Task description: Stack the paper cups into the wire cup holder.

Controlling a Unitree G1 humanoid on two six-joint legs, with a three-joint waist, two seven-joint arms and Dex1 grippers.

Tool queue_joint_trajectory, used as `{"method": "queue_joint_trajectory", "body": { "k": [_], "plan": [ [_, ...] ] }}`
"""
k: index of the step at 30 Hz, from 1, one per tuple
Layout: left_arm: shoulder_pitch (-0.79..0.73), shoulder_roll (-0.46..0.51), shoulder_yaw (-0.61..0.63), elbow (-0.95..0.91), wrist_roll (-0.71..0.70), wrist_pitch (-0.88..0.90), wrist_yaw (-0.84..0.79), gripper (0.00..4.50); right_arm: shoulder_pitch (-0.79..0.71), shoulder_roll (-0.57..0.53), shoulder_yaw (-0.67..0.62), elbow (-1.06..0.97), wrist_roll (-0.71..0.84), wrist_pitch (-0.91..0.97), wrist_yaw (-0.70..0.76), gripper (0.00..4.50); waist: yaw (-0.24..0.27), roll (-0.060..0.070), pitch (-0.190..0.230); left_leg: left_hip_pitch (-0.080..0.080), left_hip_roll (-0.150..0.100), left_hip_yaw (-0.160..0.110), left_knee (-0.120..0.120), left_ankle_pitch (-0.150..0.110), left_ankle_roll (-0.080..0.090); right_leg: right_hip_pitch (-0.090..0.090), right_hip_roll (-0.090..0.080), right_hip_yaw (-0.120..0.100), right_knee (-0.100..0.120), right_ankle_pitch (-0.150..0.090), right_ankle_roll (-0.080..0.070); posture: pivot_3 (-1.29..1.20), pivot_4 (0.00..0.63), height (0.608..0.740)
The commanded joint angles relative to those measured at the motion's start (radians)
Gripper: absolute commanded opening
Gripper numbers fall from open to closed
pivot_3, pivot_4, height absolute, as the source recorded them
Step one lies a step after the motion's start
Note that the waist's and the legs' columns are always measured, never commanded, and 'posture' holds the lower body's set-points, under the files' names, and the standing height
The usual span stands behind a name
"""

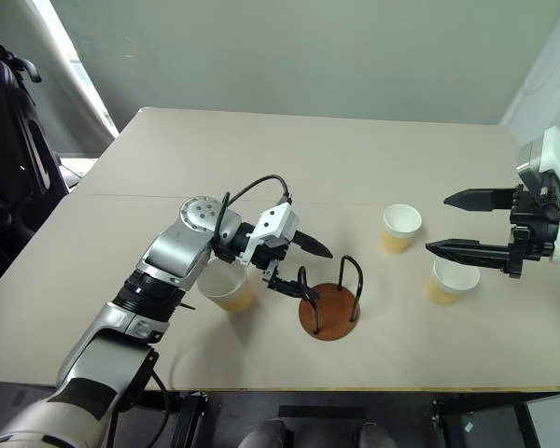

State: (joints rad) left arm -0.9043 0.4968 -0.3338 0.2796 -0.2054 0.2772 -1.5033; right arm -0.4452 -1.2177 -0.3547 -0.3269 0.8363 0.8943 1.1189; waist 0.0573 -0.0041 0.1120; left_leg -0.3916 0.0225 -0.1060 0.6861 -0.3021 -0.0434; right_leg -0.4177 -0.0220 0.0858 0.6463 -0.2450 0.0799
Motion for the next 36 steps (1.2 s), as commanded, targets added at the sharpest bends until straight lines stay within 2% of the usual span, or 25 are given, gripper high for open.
{"method": "queue_joint_trajectory", "body": {
  "k": [1,9,15,27,36],
  "plan": [
    [-0.022,0.021,0.002,-0.003,0.014,-0.044,-0.027,4.44,-0.012,-0.004,-0.007,-0.011,-0.004,-0.019,-0.003,4.50,0.000,0.000,0.000,0.000,0.000,0.000,0.000,0.000,0.000,0.000,0.000,0.000,0.000,0.000,0.000,0.00,0.150,0.740],
    [-0.078,0.066,-0.009,0.137,0.124,-0.276,-0.039,4.44,-0.027,0.022,0.041,-0.024,-0.006,-0.021,-0.033,4.50,0.000,0.000,0.000,0.000,0.000,0.000,0.001,-0.001,0.001,0.000,0.000,0.001,0.000,0.000,0.000,0.00,0.150,0.740],
    [-0.115,0.070,0.014,0.197,0.138,-0.335,-0.020,4.44,-0.076,0.051,0.095,-0.001,-0.038,-0.039,-0.062,4.50,-0.003,0.000,0.000,0.000,0.000,0.000,0.002,-0.001,0.002,0.000,0.000,0.000,0.000,0.000,0.000,0.00,0.150,0.740],
    [-0.155,0.137,0.088,0.201,0.094,-0.263,-0.058,4.44,-0.137,0.069,0.159,0.036,-0.093,-0.045,-0.067,4.50,-0.006,0.000,0.000,0.000,0.001,0.000,0.001,-0.001,0.002,0.000,0.000,0.000,0.000,0.000,0.000,0.00,0.150,0.740],
    [-0.174,0.145,0.166,0.146,-0.005,-0.088,-0.047,4.44,0.001,-0.031,0.147,0.036,-0.199,-0.107,0.017,4.50,-0.004,0.000,0.000,-0.001,0.001,0.000,0.001,-0.001,0.002,0.000,-0.001,0.001,-0.001,0.000,0.000,0.00,0.150,0.740]
  ]
}}
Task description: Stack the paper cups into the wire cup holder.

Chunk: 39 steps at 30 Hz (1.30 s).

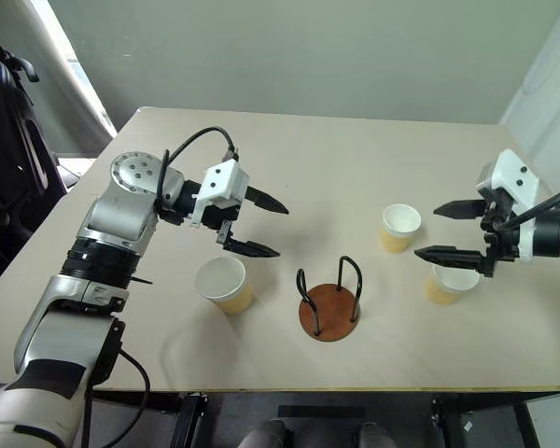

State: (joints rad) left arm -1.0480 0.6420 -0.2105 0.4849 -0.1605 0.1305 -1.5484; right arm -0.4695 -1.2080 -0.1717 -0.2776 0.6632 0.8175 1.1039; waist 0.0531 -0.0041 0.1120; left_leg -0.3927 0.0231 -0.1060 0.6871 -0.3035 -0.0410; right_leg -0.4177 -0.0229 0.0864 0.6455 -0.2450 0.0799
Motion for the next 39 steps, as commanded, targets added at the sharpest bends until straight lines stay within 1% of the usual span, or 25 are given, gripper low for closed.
{"method": "queue_joint_trajectory", "body": {
  "k": [1,4,9,12,15,23,29,32,36,39],
  "plan": [
    [-0.027,-0.001,0.047,-0.070,-0.061,0.079,-0.002,4.44,0.044,-0.050,-0.046,-0.022,-0.026,-0.030,0.039,4.50,0.000,0.000,0.000,0.000,0.000,0.000,0.000,0.000,0.000,0.000,0.000,0.000,0.000,0.000,0.000,0.00,0.150,0.740],
    [-0.019,-0.002,0.047,-0.096,-0.075,0.109,0.001,4.44,0.097,-0.073,-0.079,-0.049,-0.029,-0.029,0.057,4.50,-0.001,0.000,0.000,0.000,0.000,0.000,0.000,0.000,0.000,0.000,0.000,0.001,0.000,0.000,0.000,0.00,0.150,0.740],
    [-0.015,-0.011,0.040,-0.098,-0.072,0.115,0.011,4.44,0.223,-0.101,-0.112,-0.096,-0.078,-0.063,0.076,4.50,-0.001,0.000,0.000,0.000,0.000,0.001,0.000,0.000,0.000,0.000,0.000,0.001,0.000,0.000,0.000,0.00,0.150,0.740],
    [-0.018,-0.019,0.038,-0.095,-0.071,0.115,0.012,4.44,0.277,-0.104,-0.100,-0.105,-0.128,-0.106,0.070,4.50,0.000,0.000,0.000,0.000,0.000,0.000,0.001,0.000,0.000,0.001,0.000,0.001,0.000,0.000,0.000,0.00,0.150,0.740],
    [-0.022,-0.025,0.039,-0.093,-0.071,0.112,0.010,4.44,0.327,-0.112,-0.058,-0.076,-0.220,-0.191,0.064,4.50,-0.001,0.000,0.000,0.000,0.000,0.000,0.001,0.000,0.000,0.001,0.000,0.001,0.000,0.000,0.000,0.00,0.150,0.740],
    [-0.020,-0.018,0.045,-0.107,-0.074,0.127,0.009,4.44,0.298,-0.083,0.045,0.001,-0.331,-0.291,0.056,4.50,-0.001,0.000,0.000,0.000,0.000,0.001,0.002,0.000,0.001,0.001,0.000,0.001,0.000,0.000,0.001,0.00,0.150,0.740],
    [-0.014,-0.012,0.045,-0.122,-0.074,0.139,0.010,4.44,0.242,-0.041,0.130,0.022,-0.379,-0.311,0.055,4.50,-0.001,0.000,0.000,0.000,0.000,0.001,0.002,-0.001,0.001,0.001,0.000,0.001,0.000,0.000,0.001,0.00,0.150,0.740],
    [-0.010,-0.009,0.045,-0.127,-0.074,0.142,0.011,4.50,0.224,-0.025,0.152,0.025,-0.398,-0.320,0.057,3.91,-0.001,0.000,0.000,0.000,0.000,0.001,0.002,-0.001,0.001,0.001,0.000,0.001,0.000,0.000,0.001,0.00,0.150,0.740],
    [-0.003,-0.007,0.043,-0.131,-0.071,0.140,0.014,4.50,0.215,-0.012,0.163,0.015,-0.407,-0.317,0.063,2.49,-0.001,0.000,0.000,0.000,0.001,0.000,0.002,-0.001,0.001,0.001,0.000,0.001,0.000,0.000,0.001,0.00,0.150,0.740],
    [-0.001,-0.006,0.042,-0.131,-0.069,0.138,0.015,4.50,0.209,-0.010,0.167,0.011,-0.408,-0.314,0.067,1.34,-0.001,0.000,0.000,0.000,0.001,0.000,0.002,-0.001,0.001,0.001,0.000,0.001,0.000,0.000,0.001,0.00,0.150,0.740]
  ]
}}
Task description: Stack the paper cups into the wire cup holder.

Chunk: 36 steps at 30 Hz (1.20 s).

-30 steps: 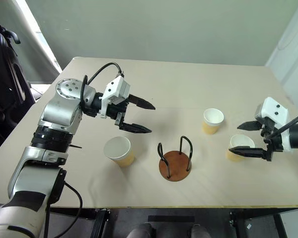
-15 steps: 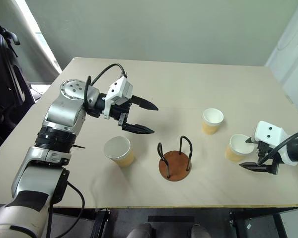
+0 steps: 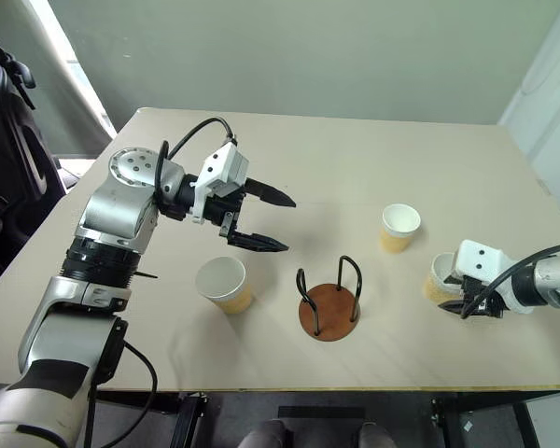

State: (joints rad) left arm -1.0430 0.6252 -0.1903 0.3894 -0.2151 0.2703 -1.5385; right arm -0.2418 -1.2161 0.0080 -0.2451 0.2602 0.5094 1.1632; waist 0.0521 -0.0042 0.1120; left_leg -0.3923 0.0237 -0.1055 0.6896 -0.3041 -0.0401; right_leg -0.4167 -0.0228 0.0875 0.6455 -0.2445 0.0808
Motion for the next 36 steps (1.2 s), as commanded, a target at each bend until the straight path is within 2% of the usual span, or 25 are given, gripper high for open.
{"method": "queue_joint_trajectory", "body": {
  "k": [1,2,4,15,24,29,36],
  "plan": [
    [-0.006,0.011,0.022,-0.035,-0.014,-0.003,0.005,4.50,-0.023,-0.001,-0.012,-0.023,-0.005,-0.004,0.009,1.05,0.000,0.000,0.000,0.000,0.000,0.000,0.000,0.000,0.000,0.000,0.000,0.000,0.000,0.000,0.000,0.00,0.150,0.740],
    [-0.006,0.011,0.021,-0.035,-0.013,-0.003,0.005,4.50,-0.026,0.000,-0.012,-0.025,-0.004,-0.002,0.010,0.62,0.000,0.000,0.000,0.000,0.000,0.000,0.000,0.000,0.000,0.000,0.000,0.000,0.000,0.000,0.000,0.00,0.150,0.740],
    [-0.006,0.012,0.021,-0.035,-0.013,-0.003,0.005,4.50,-0.029,0.001,-0.011,-0.027,-0.002,0.003,0.012,0.03,0.000,0.000,0.000,0.000,0.000,0.000,0.000,0.000,0.000,0.000,0.000,0.000,0.000,0.000,0.000,0.00,0.150,0.740],
    [-0.008,0.016,0.018,-0.016,-0.001,-0.022,0.005,4.50,-0.102,0.019,-0.053,-0.063,0.045,0.074,0.012,0.03,-0.002,0.000,0.000,0.000,0.000,0.000,0.000,0.000,0.000,0.000,0.000,0.000,0.000,0.000,0.000,0.00,0.150,0.740],
    [-0.008,0.009,0.010,0.012,0.005,-0.046,-0.001,4.50,-0.371,0.012,-0.110,-0.154,0.219,0.267,0.009,0.03,-0.004,0.000,0.000,0.000,0.000,0.000,-0.001,0.000,0.000,-0.001,0.001,0.000,0.000,0.000,0.000,0.00,0.150,0.740],
    [-0.028,-0.012,0.001,0.043,0.008,-0.064,-0.010,4.50,-0.524,0.054,-0.096,-0.229,0.351,0.406,-0.016,0.03,-0.004,0.000,0.000,0.000,0.000,-0.001,-0.001,0.000,0.000,0.000,0.000,0.000,-0.001,0.000,0.000,0.00,0.150,0.740],
    [-0.051,-0.027,-0.007,0.086,0.017,-0.091,-0.025,4.50,-0.698,0.140,-0.099,-0.237,0.537,0.584,-0.063,0.03,-0.006,0.000,0.000,0.000,0.000,-0.001,-0.001,0.000,0.000,-0.001,0.000,0.000,-0.001,0.000,0.000,0.00,0.150,0.740]
  ]
}}
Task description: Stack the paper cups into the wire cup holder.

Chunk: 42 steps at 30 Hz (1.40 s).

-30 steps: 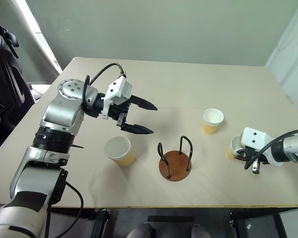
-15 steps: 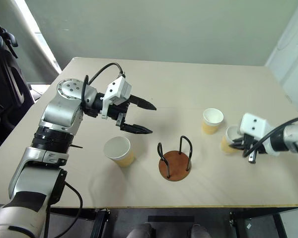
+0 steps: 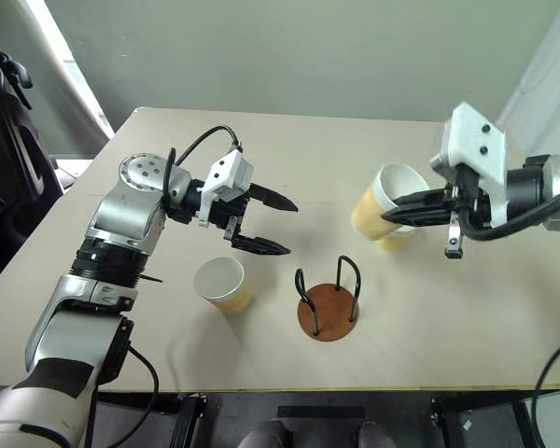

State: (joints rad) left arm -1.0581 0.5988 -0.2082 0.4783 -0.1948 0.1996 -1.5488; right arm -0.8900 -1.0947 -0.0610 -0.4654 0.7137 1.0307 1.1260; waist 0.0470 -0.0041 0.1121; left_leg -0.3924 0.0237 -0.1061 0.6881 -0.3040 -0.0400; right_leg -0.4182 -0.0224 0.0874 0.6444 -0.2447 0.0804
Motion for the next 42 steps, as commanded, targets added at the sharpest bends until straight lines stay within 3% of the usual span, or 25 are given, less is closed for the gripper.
{"method": "queue_joint_trajectory", "body": {
  "k": [1,9,23,35,42],
  "plan": [
    [-0.038,-0.001,0.010,0.001,-0.002,-0.023,-0.018,4.50,-0.062,0.027,-0.032,-0.019,0.106,0.083,-0.033,0.03,0.000,0.000,0.000,0.000,0.000,0.000,0.000,0.000,0.000,0.000,0.000,0.000,0.000,0.000,0.000,0.00,0.150,0.740],
    [-0.054,0.045,-0.007,-0.022,-0.061,0.016,-0.065,4.50,-0.083,0.102,-0.054,-0.046,0.292,0.215,-0.129,0.03,-0.001,0.000,0.000,0.000,0.000,0.000,-0.002,0.000,0.000,-0.002,0.000,0.000,0.000,0.000,-0.001,0.00,0.150,0.740],
    [-0.076,0.417,-0.237,-0.285,-0.482,0.249,-0.066,4.50,0.015,0.064,0.012,-0.073,0.258,0.133,-0.123,0.03,-0.010,0.000,0.000,0.000,0.001,0.001,-0.006,0.000,-0.001,-0.004,0.000,0.000,-0.001,-0.001,-0.002,0.00,0.150,0.740],
    [-0.075,0.448,-0.262,-0.326,-0.484,0.228,-0.066,4.50,0.051,0.071,0.136,-0.085,0.135,0.009,-0.075,0.03,-0.020,0.000,0.000,0.000,0.001,0.000,-0.006,0.000,-0.001,-0.004,-0.001,0.002,-0.001,-0.001,-0.002,0.00,0.150,0.740],
    [-0.022,0.455,-0.169,-0.377,-0.457,0.265,-0.066,4.50,0.031,0.095,0.225,-0.074,0.049,-0.054,-0.040,0.03,-0.024,0.000,0.000,0.000,0.001,0.000,-0.006,0.000,-0.001,-0.004,-0.001,0.002,-0.001,-0.001,-0.002,0.00,0.150,0.740]
  ]
}}
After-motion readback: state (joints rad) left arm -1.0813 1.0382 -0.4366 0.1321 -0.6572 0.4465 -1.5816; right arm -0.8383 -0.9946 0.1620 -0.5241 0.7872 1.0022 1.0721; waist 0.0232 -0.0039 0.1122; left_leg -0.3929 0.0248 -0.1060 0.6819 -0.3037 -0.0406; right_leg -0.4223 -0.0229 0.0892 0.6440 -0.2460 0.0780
